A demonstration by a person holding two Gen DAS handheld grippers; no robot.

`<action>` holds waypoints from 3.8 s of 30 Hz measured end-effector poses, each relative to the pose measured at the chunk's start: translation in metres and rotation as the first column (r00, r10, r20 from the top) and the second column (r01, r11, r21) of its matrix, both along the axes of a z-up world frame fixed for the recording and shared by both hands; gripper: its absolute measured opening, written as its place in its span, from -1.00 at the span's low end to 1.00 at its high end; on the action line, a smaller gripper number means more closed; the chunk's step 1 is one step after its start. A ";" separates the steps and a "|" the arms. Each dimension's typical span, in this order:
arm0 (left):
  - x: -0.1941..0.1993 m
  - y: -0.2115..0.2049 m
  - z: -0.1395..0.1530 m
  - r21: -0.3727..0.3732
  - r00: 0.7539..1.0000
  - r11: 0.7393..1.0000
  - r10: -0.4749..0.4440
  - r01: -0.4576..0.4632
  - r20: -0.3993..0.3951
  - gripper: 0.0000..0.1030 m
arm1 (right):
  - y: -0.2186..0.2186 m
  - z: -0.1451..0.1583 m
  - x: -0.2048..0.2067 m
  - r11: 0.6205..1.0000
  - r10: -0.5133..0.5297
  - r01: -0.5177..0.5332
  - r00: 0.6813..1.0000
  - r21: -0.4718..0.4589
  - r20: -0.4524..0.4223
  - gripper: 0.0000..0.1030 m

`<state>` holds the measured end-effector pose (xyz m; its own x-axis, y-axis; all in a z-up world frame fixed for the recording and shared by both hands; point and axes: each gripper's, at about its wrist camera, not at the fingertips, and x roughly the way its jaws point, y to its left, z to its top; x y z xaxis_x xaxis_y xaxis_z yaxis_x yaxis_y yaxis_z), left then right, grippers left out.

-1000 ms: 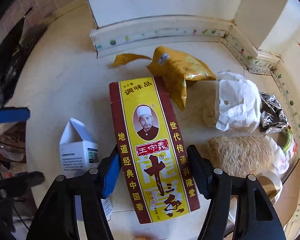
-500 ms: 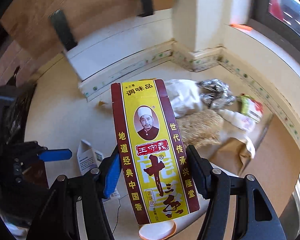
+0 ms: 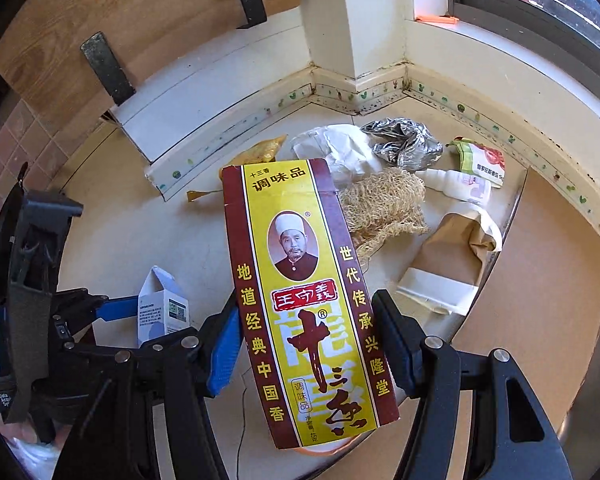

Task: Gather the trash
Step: 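Grasp the yellow seasoning box with the right tool while the left tool grasps the white-blue carton, then carry both items down over the black bin and open both tools, then raise both tools from the bin back toward the counter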

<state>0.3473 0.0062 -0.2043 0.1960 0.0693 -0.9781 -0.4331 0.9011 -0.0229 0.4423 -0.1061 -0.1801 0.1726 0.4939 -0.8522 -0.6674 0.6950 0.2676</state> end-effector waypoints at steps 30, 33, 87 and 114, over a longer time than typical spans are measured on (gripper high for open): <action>-0.186 0.007 0.082 0.108 0.896 0.920 -0.392 0.378 0.208 -0.39 | -0.004 0.050 -0.285 0.941 -0.321 0.321 0.947 0.104 -0.013 0.21; -0.215 0.001 0.076 0.107 0.886 0.903 -0.428 0.415 0.180 -0.39 | -0.008 0.046 -0.332 0.926 -0.360 0.361 0.933 0.110 -0.027 0.21; -0.277 0.052 -0.297 -0.058 0.933 0.940 -0.342 0.337 -0.114 -0.38 | 0.068 -0.372 -0.391 0.946 -0.316 0.213 0.770 -0.243 -0.554 0.27; -0.304 0.058 -0.161 -0.086 0.933 0.929 -0.358 0.359 0.030 0.15 | 0.030 -0.243 -0.413 0.930 -0.366 0.324 0.800 -0.171 -0.475 0.51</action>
